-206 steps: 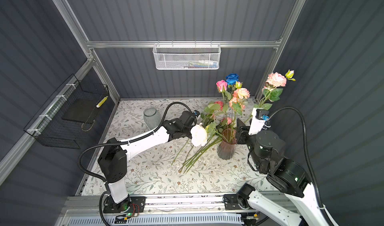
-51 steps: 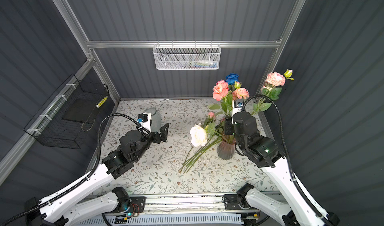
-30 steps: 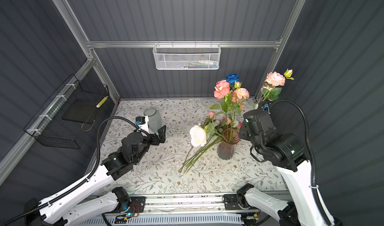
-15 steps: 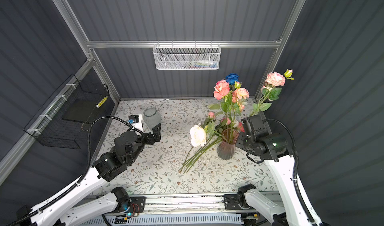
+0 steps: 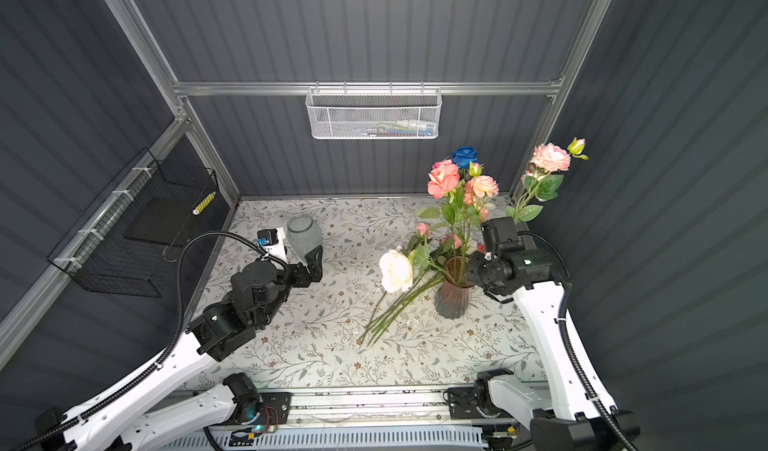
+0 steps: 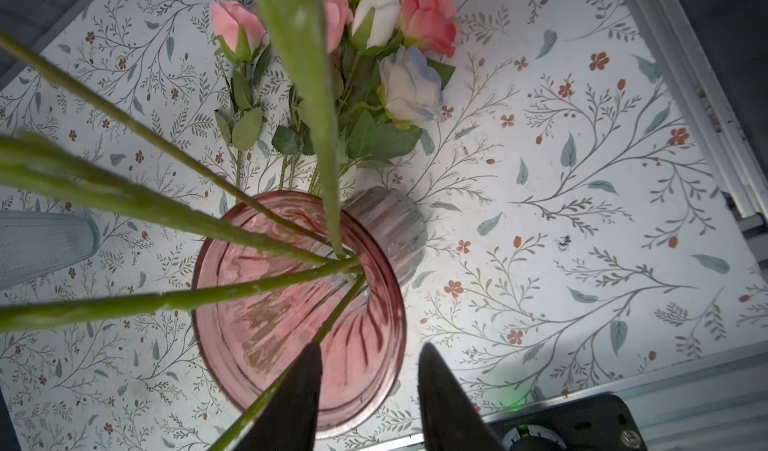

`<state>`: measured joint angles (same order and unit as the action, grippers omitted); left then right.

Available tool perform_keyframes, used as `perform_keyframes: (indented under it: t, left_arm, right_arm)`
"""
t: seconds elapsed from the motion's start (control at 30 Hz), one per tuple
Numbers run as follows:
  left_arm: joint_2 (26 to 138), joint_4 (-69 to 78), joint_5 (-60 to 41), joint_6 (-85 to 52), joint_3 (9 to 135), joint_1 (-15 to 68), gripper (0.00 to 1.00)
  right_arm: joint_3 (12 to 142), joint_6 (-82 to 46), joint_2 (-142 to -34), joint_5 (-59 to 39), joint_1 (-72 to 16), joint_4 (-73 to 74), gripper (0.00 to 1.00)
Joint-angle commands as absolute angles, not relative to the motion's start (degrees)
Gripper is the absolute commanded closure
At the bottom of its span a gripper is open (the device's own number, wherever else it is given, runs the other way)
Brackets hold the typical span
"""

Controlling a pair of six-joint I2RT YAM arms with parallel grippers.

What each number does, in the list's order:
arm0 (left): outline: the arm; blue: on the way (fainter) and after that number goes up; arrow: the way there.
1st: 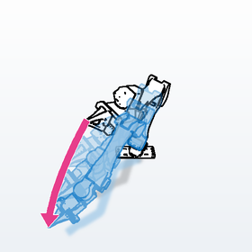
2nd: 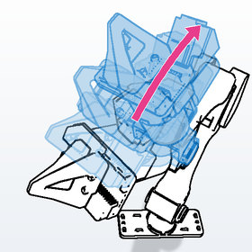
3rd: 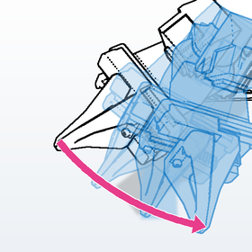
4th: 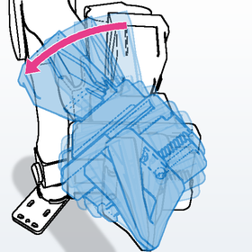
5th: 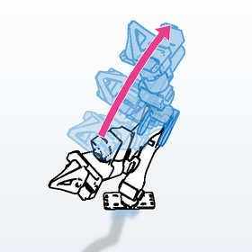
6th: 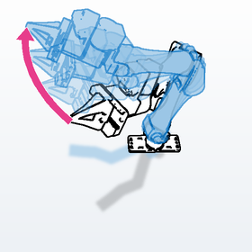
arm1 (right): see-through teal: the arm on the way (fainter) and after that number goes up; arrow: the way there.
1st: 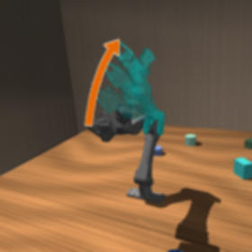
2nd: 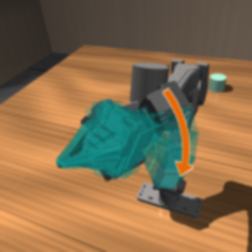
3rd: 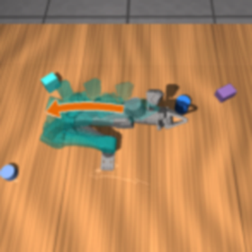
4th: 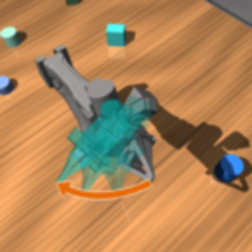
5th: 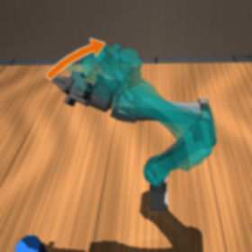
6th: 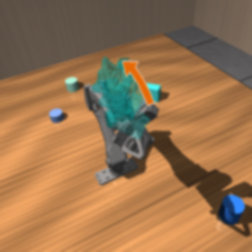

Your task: Arrange the flowers into the vase

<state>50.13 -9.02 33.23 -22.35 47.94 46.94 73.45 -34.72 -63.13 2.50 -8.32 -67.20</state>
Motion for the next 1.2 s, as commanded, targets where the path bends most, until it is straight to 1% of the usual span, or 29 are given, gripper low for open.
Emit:
perform_keyframes:
  t: [0.0,0.1,0.37,0.47,0.57,0.7,0.77,0.9,1.0,1.17]
  left_arm:
    - [50.53,-7.47,32.81,-23.39,47.81,47.18,0.01]
    - [50.84,-7.90,32.87,-23.03,48.23,47.20,0.01]
    - [51.93,-8.87,31.73,-23.72,48.46,47.15,0.01]
    - [51.80,-10.20,32.22,-24.12,48.60,47.14,0.01]
    - [50.88,-10.46,31.93,-24.65,48.13,47.18,0.01]
    - [49.80,-10.54,32.06,-24.55,47.58,47.12,0.01]
    - [49.60,-10.61,31.87,-24.01,47.75,47.18,0.01]
    - [49.58,-10.98,32.01,-23.38,48.03,47.15,0.01]
    - [49.40,-10.72,31.94,-23.51,47.74,47.16,0.01]
    - [49.05,-10.95,31.66,-23.73,47.72,47.15,0.01]
  right_arm:
    - [72.25,-33.55,-63.59,2.15,-7.41,-66.67,0.59]
    - [71.61,-33.53,-63.75,1.62,-7.22,-65.94,0.60]
    - [68.37,-32.63,-66.40,0.05,-6.11,-60.98,0.66]
    - [68.54,-32.23,-67.81,-0.21,-5.89,-60.81,0.70]
    - [67.69,-32.34,-68.58,-0.99,-5.91,-60.24,0.77]
    - [66.75,-32.98,-67.29,-0.43,-5.89,-59.64,0.88]
    - [66.49,-33.05,-66.93,-0.51,-5.89,-59.71,0.89]
    - [66.33,-32.71,-66.84,-1.03,-5.90,-60.29,0.96]
    - [66.35,-32.72,-66.31,-1.87,-5.87,-60.10,1.00]
    - [67.12,-33.72,-64.52,-4.20,-5.85,-58.83,1.00]
